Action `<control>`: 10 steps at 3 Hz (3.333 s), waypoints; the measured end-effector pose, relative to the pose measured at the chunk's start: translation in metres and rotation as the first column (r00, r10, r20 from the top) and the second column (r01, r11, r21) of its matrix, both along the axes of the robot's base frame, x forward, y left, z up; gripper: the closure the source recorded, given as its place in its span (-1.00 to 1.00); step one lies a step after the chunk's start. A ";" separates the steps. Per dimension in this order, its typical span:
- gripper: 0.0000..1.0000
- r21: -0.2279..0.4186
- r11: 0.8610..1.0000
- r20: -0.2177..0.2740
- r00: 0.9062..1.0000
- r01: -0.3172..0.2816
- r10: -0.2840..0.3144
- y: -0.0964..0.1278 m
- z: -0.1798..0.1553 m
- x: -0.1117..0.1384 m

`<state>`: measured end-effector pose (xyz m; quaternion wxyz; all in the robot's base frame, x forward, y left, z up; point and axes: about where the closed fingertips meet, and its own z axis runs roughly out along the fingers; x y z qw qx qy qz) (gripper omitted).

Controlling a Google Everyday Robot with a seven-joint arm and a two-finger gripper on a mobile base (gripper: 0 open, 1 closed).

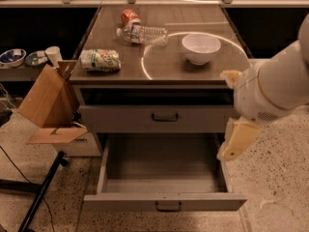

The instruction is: Close middle drawer

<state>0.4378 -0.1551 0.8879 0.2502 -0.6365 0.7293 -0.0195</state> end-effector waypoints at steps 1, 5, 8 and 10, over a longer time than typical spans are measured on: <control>-1.00 0.034 0.999 -0.090 0.996 -0.009 0.012 -0.001 -0.102 0.006; -0.18 0.110 0.994 -0.322 0.946 0.004 0.031 0.014 -0.303 -0.032; 1.00 0.110 0.994 -0.322 0.946 0.004 0.031 0.014 -0.303 -0.032; 1.00 0.166 0.985 -0.414 0.910 0.049 0.025 0.000 -0.371 -0.014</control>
Offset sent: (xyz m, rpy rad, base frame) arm -0.0047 0.0035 -0.2483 0.0881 0.2366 0.0187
